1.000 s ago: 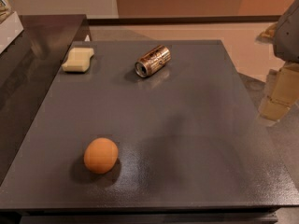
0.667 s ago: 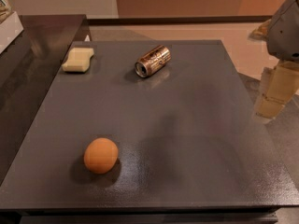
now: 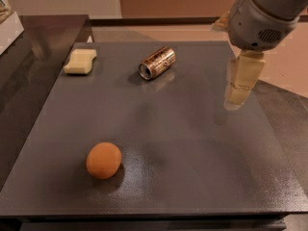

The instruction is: Pick orange can

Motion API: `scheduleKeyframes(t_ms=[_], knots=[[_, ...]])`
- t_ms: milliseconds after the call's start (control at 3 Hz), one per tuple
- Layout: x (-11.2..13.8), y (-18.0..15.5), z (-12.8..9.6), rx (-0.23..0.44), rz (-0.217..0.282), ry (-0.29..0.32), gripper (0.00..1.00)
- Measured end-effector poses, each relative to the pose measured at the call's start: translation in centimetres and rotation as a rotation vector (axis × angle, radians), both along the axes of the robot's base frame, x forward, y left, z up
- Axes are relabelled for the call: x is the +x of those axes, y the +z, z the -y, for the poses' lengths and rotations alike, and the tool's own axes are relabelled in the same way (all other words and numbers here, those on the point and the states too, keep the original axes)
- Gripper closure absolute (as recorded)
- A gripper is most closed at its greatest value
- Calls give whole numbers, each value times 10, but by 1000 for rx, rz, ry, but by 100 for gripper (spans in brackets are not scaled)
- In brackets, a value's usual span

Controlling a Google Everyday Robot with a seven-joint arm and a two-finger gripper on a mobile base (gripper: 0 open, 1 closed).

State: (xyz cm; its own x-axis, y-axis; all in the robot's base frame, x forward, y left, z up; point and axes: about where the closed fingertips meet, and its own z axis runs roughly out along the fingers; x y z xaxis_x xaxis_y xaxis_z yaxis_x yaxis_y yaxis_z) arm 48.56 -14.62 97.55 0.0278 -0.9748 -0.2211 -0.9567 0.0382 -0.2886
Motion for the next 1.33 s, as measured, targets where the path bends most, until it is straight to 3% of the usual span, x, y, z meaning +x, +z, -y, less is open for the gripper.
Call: scheduleKeyframes(t_ms=[667,1333], knots=[[62,-28,-72,-25,22,239,0],[115,-56,-130,-74,40,455,0]])
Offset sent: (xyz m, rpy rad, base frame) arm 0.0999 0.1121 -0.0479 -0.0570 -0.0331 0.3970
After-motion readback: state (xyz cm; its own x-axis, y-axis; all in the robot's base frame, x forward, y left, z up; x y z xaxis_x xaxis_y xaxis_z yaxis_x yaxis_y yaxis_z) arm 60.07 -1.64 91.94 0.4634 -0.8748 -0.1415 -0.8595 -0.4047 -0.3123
